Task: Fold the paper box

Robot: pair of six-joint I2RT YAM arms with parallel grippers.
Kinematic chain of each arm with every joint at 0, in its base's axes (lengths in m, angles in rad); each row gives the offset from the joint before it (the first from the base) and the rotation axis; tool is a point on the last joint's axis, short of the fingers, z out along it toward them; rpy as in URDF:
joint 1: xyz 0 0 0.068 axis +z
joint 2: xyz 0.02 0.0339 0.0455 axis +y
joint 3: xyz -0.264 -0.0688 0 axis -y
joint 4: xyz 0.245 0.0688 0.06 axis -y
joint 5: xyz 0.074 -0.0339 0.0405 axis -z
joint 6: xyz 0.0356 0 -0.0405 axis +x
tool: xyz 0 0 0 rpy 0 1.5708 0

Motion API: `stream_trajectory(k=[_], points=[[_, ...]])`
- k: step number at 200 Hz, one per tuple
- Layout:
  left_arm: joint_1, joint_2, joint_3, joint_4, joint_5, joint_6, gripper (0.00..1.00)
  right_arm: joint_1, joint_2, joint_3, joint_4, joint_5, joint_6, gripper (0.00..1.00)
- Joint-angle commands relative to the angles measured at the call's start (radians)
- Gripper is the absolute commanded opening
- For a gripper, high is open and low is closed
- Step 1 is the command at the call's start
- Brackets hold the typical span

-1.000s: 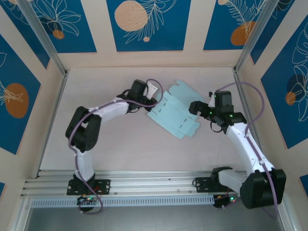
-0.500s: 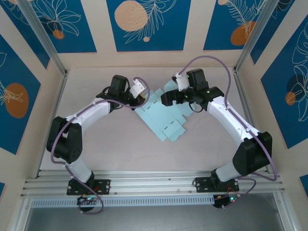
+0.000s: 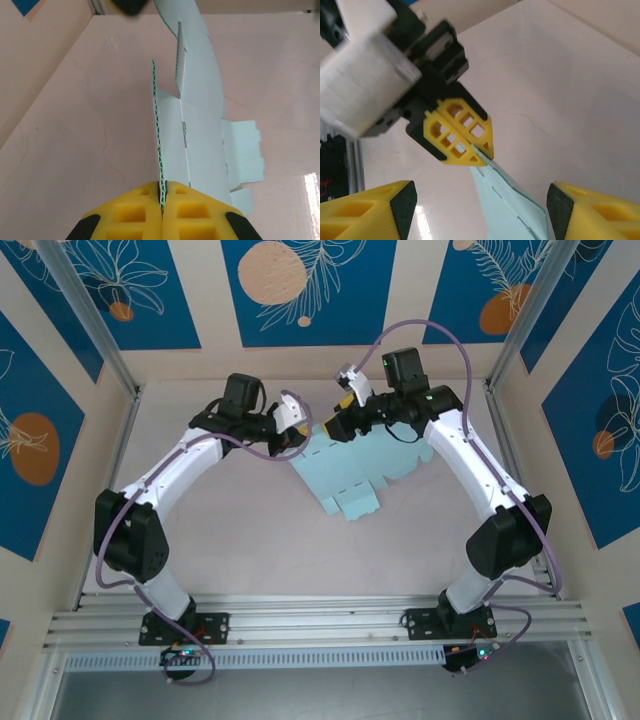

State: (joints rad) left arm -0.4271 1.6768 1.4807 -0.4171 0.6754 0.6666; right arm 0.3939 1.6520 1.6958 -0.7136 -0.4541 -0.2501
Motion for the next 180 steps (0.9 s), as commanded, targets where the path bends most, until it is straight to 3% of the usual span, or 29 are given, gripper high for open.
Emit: stream_trajectory(k=[1, 48, 91, 117, 153, 160, 172, 180], points=[[0.011, 0.009, 0.039, -0.077, 0.109, 0.071, 0.0, 0.009, 0.011, 0.011, -0.077, -0.039, -0.079, 0.71], [0.014, 0.032, 0.116, -0.178, 0.161, 0.125, 0.0, 0.054, 0.018, 0.004, -0.082, 0.027, -0.129, 0.71], [0.017, 0.043, 0.144, -0.214, 0.168, 0.146, 0.0, 0.082, 0.041, 0.02, -0.094, 0.089, -0.153, 0.63], [0.025, 0.039, 0.145, -0.217, 0.171, 0.148, 0.0, 0.08, 0.042, 0.016, -0.089, 0.101, -0.153, 0.47], [0.035, 0.036, 0.149, -0.2, 0.182, 0.107, 0.0, 0.079, 0.047, 0.015, -0.063, 0.13, -0.141, 0.0], [0.037, 0.034, 0.15, -0.19, 0.184, 0.086, 0.16, 0.079, 0.046, 0.013, -0.056, 0.131, -0.137, 0.0], [0.045, 0.028, 0.151, -0.178, 0.184, 0.05, 0.58, 0.08, 0.043, 0.013, -0.042, 0.126, -0.131, 0.0], [0.054, 0.017, 0.146, -0.167, 0.182, 0.023, 0.76, 0.077, 0.042, 0.013, -0.035, 0.124, -0.128, 0.0]])
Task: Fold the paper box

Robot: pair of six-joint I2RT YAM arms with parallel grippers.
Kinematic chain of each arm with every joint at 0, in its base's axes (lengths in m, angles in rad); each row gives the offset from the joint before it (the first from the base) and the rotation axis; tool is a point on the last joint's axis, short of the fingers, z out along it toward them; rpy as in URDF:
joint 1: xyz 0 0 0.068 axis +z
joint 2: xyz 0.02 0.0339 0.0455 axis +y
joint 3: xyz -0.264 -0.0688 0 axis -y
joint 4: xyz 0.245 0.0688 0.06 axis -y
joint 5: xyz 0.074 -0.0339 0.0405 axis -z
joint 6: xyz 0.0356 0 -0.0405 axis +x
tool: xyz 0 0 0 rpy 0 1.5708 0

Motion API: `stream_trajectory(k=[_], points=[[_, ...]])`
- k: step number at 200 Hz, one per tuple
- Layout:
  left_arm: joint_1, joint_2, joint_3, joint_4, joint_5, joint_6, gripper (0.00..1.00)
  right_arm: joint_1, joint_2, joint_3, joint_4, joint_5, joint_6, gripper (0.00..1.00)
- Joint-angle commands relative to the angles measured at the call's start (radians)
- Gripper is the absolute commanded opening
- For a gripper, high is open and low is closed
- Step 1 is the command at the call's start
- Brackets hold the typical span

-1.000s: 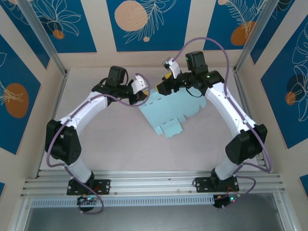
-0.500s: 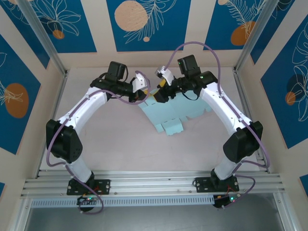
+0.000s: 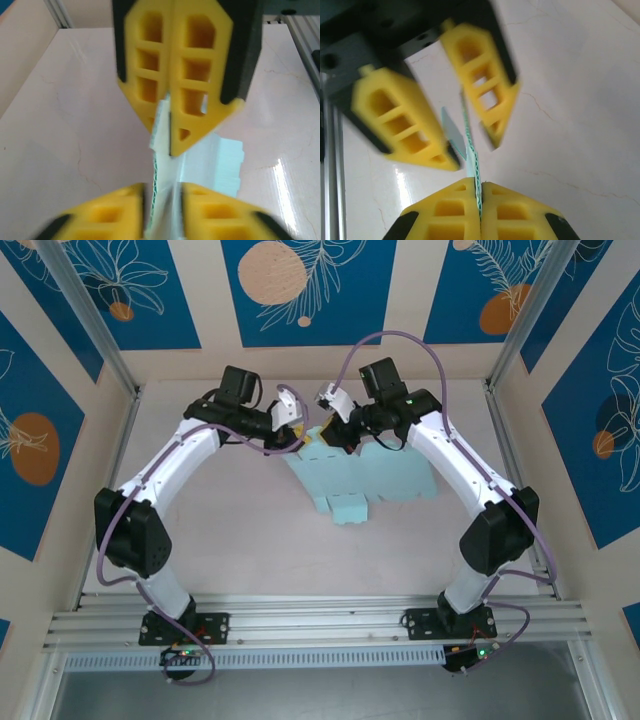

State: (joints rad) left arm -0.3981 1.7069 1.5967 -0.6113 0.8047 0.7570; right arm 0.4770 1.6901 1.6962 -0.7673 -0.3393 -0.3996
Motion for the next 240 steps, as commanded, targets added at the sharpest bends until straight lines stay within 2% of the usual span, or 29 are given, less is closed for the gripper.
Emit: stream_trajectory(k=[1, 10, 26, 63, 91, 104, 123, 146, 163, 175, 201, 227, 240], points=[[0.026, -0.015, 0.03, 0.03, 0.053, -0.072, 0.78, -0.007, 0.002, 0.013, 0.019, 0.008, 0.022, 0.0], [0.046, -0.038, 0.008, 0.058, 0.064, -0.108, 0.89, -0.01, -0.002, 0.012, 0.028, 0.001, 0.027, 0.0], [0.106, -0.114, -0.101, 0.192, 0.104, -0.215, 0.98, -0.026, -0.015, -0.002, 0.057, -0.027, 0.051, 0.0], [0.224, -0.29, -0.471, 0.627, 0.103, -0.493, 1.0, -0.062, -0.095, -0.092, 0.191, -0.141, 0.157, 0.0], [0.235, -0.314, -0.682, 0.93, 0.145, -0.695, 1.0, -0.062, -0.154, -0.151, 0.264, -0.175, 0.203, 0.0], [0.233, -0.298, -0.738, 1.014, 0.157, -0.729, 1.0, -0.064, -0.171, -0.164, 0.282, -0.193, 0.224, 0.0], [0.232, -0.271, -0.77, 1.034, 0.189, -0.687, 1.0, -0.064, -0.192, -0.181, 0.309, -0.243, 0.261, 0.0], [0.228, -0.24, -0.759, 1.038, 0.295, -0.647, 0.99, -0.063, -0.208, -0.21, 0.368, -0.285, 0.302, 0.0], [0.213, -0.226, -0.746, 1.009, 0.299, -0.605, 0.97, -0.061, -0.211, -0.219, 0.398, -0.308, 0.325, 0.0], [0.208, -0.21, -0.736, 0.998, 0.301, -0.595, 0.91, -0.056, -0.208, -0.218, 0.406, -0.317, 0.332, 0.0], [0.194, -0.177, -0.717, 0.997, 0.323, -0.602, 0.86, -0.05, -0.199, -0.218, 0.417, -0.317, 0.342, 0.0], [0.184, -0.163, -0.709, 0.985, 0.333, -0.598, 0.65, -0.05, -0.194, -0.22, 0.431, -0.307, 0.351, 0.0], [0.179, -0.161, -0.704, 0.969, 0.334, -0.594, 0.61, -0.05, -0.191, -0.225, 0.44, -0.304, 0.356, 0.0]])
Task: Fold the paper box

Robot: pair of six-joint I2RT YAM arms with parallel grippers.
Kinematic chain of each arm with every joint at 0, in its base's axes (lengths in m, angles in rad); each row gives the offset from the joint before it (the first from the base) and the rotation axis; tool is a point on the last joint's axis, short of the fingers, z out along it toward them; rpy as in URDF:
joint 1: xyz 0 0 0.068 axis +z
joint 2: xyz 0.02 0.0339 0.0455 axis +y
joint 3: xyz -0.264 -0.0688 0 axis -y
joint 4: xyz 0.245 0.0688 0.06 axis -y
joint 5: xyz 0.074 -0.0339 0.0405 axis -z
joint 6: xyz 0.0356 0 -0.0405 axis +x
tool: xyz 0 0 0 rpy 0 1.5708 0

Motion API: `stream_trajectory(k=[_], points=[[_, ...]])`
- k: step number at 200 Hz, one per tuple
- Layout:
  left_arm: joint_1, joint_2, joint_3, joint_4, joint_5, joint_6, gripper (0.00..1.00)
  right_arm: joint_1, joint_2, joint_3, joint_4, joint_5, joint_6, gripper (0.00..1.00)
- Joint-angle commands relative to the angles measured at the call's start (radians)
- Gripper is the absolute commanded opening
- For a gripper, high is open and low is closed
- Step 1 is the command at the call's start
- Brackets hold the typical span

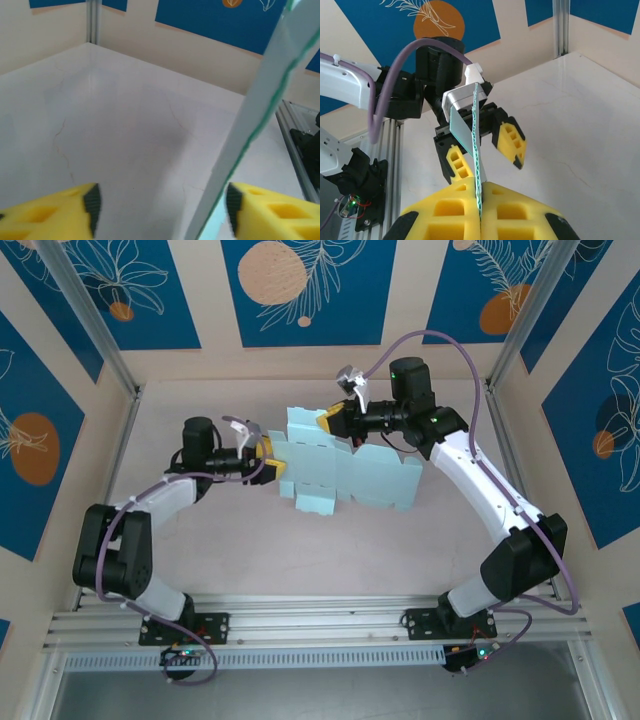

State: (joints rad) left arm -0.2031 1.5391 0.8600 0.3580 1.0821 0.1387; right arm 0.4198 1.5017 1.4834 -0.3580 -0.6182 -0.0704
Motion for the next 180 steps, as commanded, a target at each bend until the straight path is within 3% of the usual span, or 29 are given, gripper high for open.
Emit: stream_trajectory(k=[1, 14, 60, 67, 82, 90, 127, 156, 180], points=[[-0.016, 0.007, 0.033, 0.0, 0.057, 0.024, 0.6, 0.007, -0.003, -0.012, 0.031, -0.025, 0.028, 0.0], [-0.022, 0.01, 0.037, -0.012, 0.059, 0.022, 0.5, 0.008, -0.001, -0.015, 0.04, -0.02, 0.034, 0.0], [-0.062, -0.002, 0.045, -0.021, -0.006, 0.0, 0.39, -0.001, 0.003, -0.041, 0.075, -0.001, 0.064, 0.0], [-0.067, -0.005, 0.045, -0.019, -0.03, -0.006, 0.34, -0.002, 0.002, -0.047, 0.08, 0.0, 0.067, 0.0], [-0.073, -0.015, 0.048, -0.019, -0.088, -0.025, 0.12, -0.007, 0.0, -0.058, 0.088, 0.013, 0.071, 0.0], [-0.073, -0.022, 0.05, -0.025, -0.119, -0.037, 0.06, -0.01, -0.003, -0.066, 0.09, 0.022, 0.073, 0.0], [-0.075, -0.071, 0.104, -0.204, -0.251, -0.031, 0.04, -0.036, -0.017, -0.11, 0.099, 0.07, 0.09, 0.0], [-0.092, -0.065, 0.277, -0.573, -0.304, 0.072, 0.07, -0.047, -0.034, -0.157, 0.095, 0.137, 0.097, 0.0], [-0.116, -0.018, 0.442, -0.871, -0.441, 0.126, 0.08, -0.05, -0.047, -0.197, 0.082, 0.227, 0.102, 0.0]])
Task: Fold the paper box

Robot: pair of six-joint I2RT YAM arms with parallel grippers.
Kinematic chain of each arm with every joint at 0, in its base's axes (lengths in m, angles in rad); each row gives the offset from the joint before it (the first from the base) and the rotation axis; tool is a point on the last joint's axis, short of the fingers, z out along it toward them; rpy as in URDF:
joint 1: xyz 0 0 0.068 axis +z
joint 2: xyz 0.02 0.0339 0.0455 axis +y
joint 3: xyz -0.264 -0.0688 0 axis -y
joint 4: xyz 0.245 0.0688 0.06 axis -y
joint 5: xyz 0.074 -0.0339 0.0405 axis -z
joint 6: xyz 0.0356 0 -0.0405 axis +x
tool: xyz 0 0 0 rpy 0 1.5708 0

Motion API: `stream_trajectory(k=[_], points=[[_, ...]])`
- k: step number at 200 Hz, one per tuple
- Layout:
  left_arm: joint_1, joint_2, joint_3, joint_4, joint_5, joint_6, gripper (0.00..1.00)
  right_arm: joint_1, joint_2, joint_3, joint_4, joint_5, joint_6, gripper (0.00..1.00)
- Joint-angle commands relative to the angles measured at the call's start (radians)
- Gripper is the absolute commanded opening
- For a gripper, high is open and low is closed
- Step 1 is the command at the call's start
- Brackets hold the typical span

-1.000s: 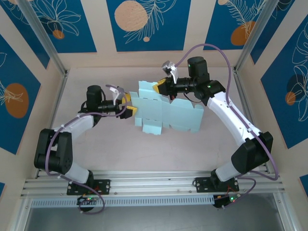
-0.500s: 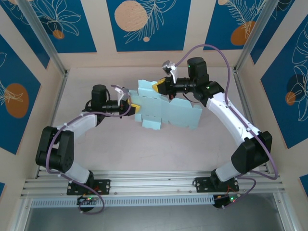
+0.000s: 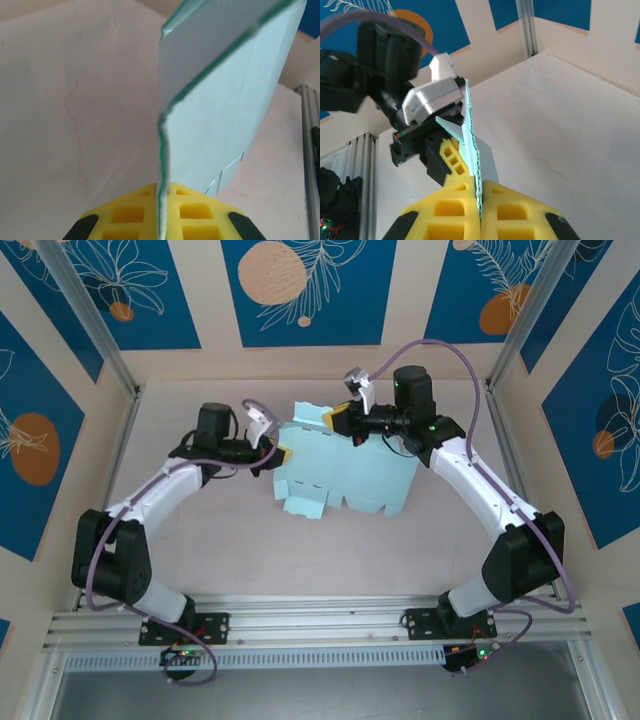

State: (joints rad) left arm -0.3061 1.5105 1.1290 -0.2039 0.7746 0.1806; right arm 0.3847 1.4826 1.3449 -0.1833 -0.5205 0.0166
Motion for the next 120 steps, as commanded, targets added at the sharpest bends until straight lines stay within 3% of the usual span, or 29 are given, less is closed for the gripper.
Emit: stream_trajectory(k=[1, 10, 48, 83, 120], points=[[-0.014, 0.012, 0.177, -0.321, -0.139, 0.087, 0.08, -0.015, -0.028, -0.06, -0.093, 0.133, 0.016, 0.0], [-0.02, 0.035, 0.234, -0.4, -0.18, 0.105, 0.08, -0.016, -0.033, -0.08, -0.094, 0.172, 0.023, 0.03], [-0.069, 0.141, 0.43, -0.607, -0.406, 0.217, 0.09, -0.032, -0.057, -0.151, -0.121, 0.306, 0.075, 0.35], [-0.141, 0.289, 0.624, -0.755, -0.591, 0.336, 0.09, -0.099, -0.12, -0.224, -0.105, 0.34, 0.189, 0.5], [-0.24, 0.394, 0.676, -0.702, -0.854, 0.417, 0.09, -0.188, -0.122, -0.205, -0.192, 0.357, 0.339, 0.58]])
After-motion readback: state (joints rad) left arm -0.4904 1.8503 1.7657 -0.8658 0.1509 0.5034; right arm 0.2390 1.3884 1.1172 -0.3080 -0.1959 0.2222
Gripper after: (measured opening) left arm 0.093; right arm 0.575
